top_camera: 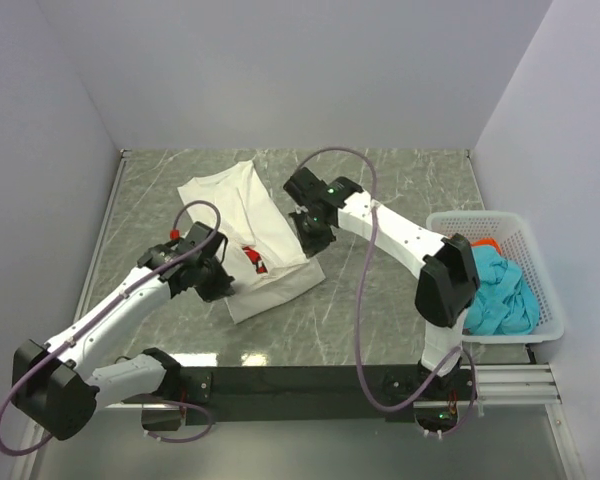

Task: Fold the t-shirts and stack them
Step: Fold the tshirt

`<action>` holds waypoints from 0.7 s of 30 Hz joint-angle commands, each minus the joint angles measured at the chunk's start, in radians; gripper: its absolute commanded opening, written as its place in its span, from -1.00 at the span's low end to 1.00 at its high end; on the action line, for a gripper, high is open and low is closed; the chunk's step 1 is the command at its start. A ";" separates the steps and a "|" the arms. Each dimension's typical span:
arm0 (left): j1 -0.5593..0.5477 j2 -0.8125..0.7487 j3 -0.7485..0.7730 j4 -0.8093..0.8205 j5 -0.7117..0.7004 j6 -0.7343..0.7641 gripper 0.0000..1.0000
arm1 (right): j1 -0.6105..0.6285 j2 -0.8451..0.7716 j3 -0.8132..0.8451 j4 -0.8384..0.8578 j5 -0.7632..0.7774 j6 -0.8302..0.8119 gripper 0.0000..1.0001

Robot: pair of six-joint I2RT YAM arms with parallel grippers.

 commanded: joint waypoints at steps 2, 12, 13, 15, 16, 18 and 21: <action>0.098 0.033 0.050 -0.015 -0.115 0.114 -0.99 | -0.014 0.076 0.166 -0.024 0.036 -0.044 -1.00; 0.237 0.101 -0.016 0.200 -0.151 0.226 -0.99 | -0.064 0.212 0.211 0.134 0.042 -0.064 -1.00; 0.238 0.112 -0.025 0.217 -0.167 0.241 -0.99 | -0.069 0.220 0.209 0.145 0.047 -0.067 -1.00; 0.243 0.116 -0.043 0.269 -0.182 0.257 -0.99 | -0.075 0.228 0.203 0.186 0.055 -0.072 -1.00; 0.246 0.122 -0.050 0.289 -0.182 0.266 -0.99 | -0.078 0.231 0.198 0.200 0.052 -0.073 -1.00; 0.258 0.132 -0.053 0.324 -0.194 0.277 -0.99 | -0.081 0.241 0.198 0.232 0.047 -0.076 -1.00; 0.269 0.159 -0.042 0.350 -0.205 0.294 -0.99 | -0.089 0.263 0.201 0.270 0.055 -0.079 -1.00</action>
